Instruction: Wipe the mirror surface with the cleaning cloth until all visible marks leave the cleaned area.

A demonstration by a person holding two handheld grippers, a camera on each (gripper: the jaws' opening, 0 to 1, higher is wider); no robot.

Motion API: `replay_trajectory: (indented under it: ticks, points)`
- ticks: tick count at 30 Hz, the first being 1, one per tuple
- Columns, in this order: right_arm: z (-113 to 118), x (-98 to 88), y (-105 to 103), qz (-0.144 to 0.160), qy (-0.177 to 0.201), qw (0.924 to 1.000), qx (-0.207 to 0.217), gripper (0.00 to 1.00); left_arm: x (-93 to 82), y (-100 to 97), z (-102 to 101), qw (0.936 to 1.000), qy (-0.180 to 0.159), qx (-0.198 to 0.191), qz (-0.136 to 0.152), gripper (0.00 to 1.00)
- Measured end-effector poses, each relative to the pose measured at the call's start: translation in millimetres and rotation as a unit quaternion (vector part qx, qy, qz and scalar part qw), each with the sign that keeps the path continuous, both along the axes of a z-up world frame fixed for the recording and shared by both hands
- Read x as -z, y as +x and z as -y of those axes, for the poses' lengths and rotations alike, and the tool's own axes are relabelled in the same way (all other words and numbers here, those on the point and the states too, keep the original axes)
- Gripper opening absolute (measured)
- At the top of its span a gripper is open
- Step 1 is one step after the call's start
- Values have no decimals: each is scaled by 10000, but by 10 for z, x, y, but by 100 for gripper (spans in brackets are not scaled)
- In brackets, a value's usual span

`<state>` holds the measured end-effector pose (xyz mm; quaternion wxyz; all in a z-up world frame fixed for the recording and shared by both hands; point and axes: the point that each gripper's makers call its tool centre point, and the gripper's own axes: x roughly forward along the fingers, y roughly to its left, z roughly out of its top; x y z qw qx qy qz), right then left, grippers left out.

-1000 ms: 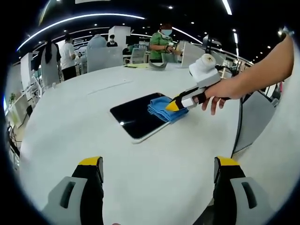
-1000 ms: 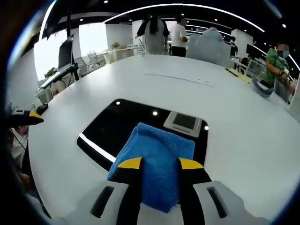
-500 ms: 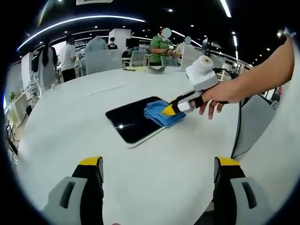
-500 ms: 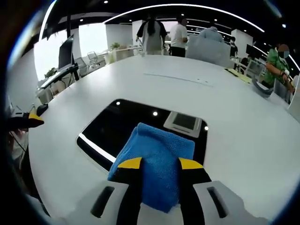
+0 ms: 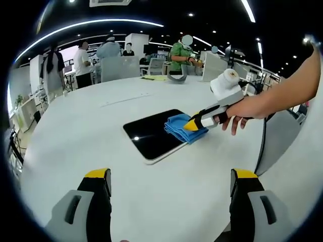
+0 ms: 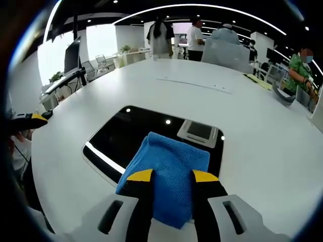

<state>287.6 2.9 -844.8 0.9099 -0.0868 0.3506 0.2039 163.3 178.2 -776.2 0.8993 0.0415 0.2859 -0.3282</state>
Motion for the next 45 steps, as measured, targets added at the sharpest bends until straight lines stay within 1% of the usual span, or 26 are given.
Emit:
replay_trajectory:
  ticks: [3, 7, 10, 11, 14, 17, 24, 31, 33, 37, 45]
  points:
    - [4, 0, 2, 9, 2, 10000, -10, 25, -33, 18, 6, 10000, -30, -55, 15, 99]
    - [4, -1, 0, 22, 10, 10000, -23, 25, -17, 43, 27, 10000, 4, -28, 1, 99]
    - [27, 0, -4, 12, -2, 10000, -17, 25, -36, 63, 44, 9999, -76, -70, -37, 99]
    - [38, 1, -6, 21, 1, 10000, -23, 25, -49, 69, 53, 9999, -80, -63, -1, 99]
    - [64, -3, -17, 33, -5, 10000, -29, 25, -53, 60, 79, 10000, -92, -19, -10, 99]
    - [105, -3, -23, 34, -6, 10000, -5, 25, -18, 41, 83, 10000, -66, 39, -55, 99]
    - [179, -4, -41, 47, -10, 10000, 52, 25, 37, 48, 8, 10000, -21, 33, -89, 99]
    - [212, -5, -48, 42, -19, 10000, 54, 25, 1, 63, -54, 10000, -51, -63, -51, 99]
    - [212, -4, -47, 41, -24, 10000, 55, 25, -3, 67, -53, 9999, -90, -89, -24, 99]
    - [211, -3, -48, 34, -32, 10000, 56, 25, 42, 28, -35, 9999, -58, -68, -59, 99]
    - [225, -4, -56, 64, -13, 9999, 139, 26, 17, 21, -50, 9999, -74, -90, -46, 99]
